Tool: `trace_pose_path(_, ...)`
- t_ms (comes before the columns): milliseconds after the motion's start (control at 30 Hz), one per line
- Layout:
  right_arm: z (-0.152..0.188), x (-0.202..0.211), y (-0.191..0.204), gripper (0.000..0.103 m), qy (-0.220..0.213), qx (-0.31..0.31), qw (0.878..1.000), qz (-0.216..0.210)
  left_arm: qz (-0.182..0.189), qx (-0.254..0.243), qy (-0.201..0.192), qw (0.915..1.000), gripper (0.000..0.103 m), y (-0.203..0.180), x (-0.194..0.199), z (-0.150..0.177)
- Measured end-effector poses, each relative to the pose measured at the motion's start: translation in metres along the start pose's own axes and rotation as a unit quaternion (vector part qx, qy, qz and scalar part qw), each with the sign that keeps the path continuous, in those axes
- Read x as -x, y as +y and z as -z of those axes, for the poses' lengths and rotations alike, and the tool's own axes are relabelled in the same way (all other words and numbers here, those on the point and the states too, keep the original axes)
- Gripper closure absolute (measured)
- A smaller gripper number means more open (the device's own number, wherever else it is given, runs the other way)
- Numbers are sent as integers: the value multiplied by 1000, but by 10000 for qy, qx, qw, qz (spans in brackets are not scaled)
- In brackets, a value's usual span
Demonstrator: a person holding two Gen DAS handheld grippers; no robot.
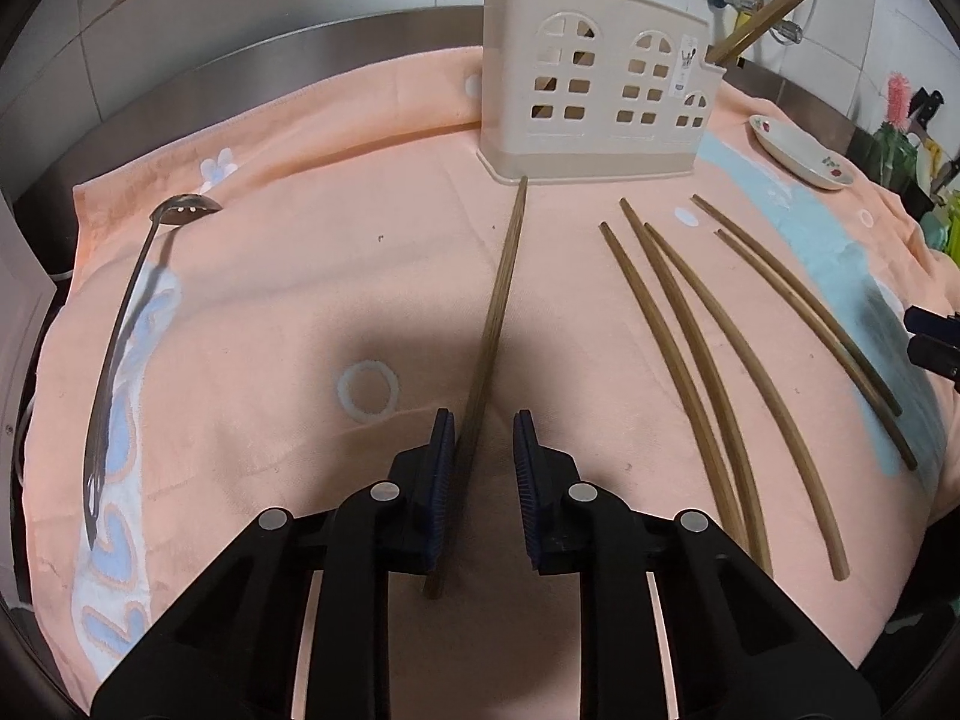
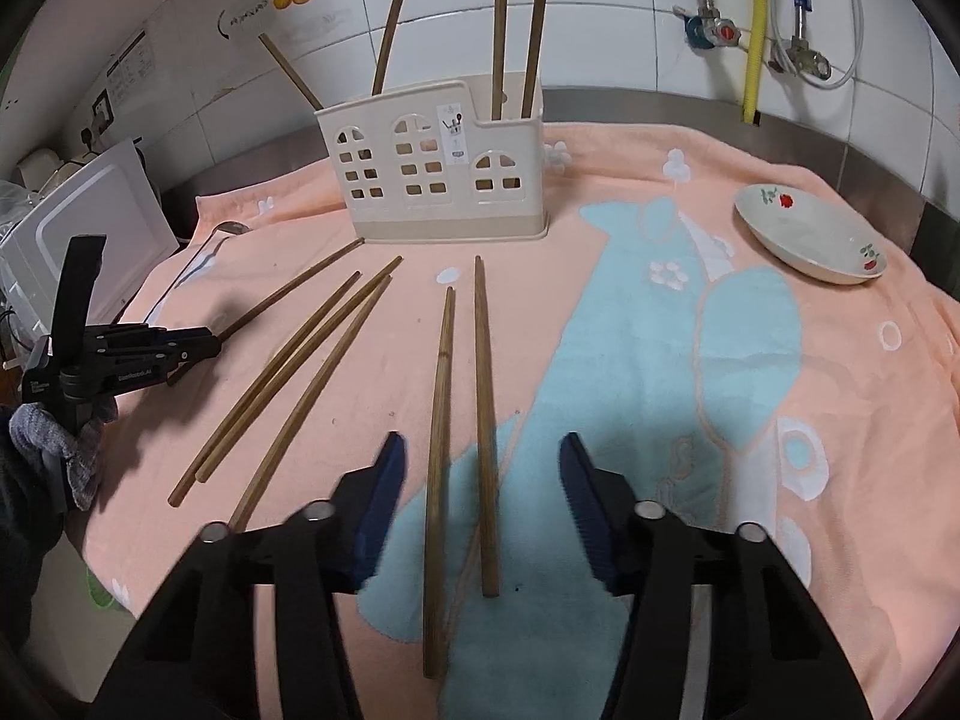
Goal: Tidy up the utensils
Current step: 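Lower the left gripper onto a wooden chopstick and close while the right gripper grasps another, then lift the chopstick upright with the left gripper while the right gripper lifts its own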
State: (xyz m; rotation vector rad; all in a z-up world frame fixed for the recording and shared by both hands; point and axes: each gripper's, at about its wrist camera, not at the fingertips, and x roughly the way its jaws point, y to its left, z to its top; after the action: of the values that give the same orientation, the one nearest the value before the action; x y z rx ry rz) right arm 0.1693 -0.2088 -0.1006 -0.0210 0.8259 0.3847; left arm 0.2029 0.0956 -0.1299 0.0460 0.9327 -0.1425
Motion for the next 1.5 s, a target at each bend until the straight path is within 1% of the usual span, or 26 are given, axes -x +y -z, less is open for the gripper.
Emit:
trace_pose_path(133, 2, -4, 0, 65, 78, 33, 10000, 15, 31, 36, 10, 10000, 88, 4, -2, 1)
trace_pose_path(233, 3, -10, 0, 70, 163, 63, 9998, 24, 51, 61, 24, 10000, 89, 5, -3, 1)
trace_pose_path(367, 5, -21, 3, 79, 301, 170, 9994, 27, 106, 26, 32, 9999, 89, 0, -3, 1)
trace_pose_path(467, 5, -29, 6, 84, 383, 239, 9990, 6, 106, 10, 34, 9999, 89, -2, -3, 2)
trace_pose_path(533, 5, -32, 8, 85, 390, 280, 9988, 28, 140, 67, 37, 9999, 89, 0, -3, 2)
trace_pose_path(567, 4, -34, 8, 88, 403, 298, 9987, 34, 153, 78, 38, 9998, 89, 1, -3, 2)
trace_pose_path(700, 1, -42, 7, 92, 452, 308, 9985, 54, 155, 91, 59, 9998, 89, 0, -4, 1)
trace_pose_path(900, 2, -49, 5, 92, 529, 295, 9981, 112, 129, 79, 83, 9999, 89, 0, -5, 1)
trace_pose_path(1033, 2, -50, 5, 92, 499, 303, 9982, 116, 118, 57, 95, 9999, 89, 0, -6, 0)
trace_pose_path(1100, 3, -50, 5, 96, 490, 292, 9983, 134, 166, 85, 114, 9998, 89, 1, -7, -1)
trace_pose_path(1167, 3, -50, 3, 96, 485, 259, 9984, 118, 187, 132, 127, 9997, 91, 3, -7, -2)
trace_pose_path(1233, 3, -49, 2, 96, 476, 212, 9986, 87, 147, 164, 143, 9997, 95, 4, -7, -3)
trace_pose_path(1400, 2, -45, 4, 96, 415, 242, 9988, 92, 168, 155, 114, 9997, 97, -1, 0, -3)
trace_pose_path(1500, 0, -37, 5, 96, 304, 255, 9992, 87, 186, 175, 29, 9997, 97, -3, 8, -4)
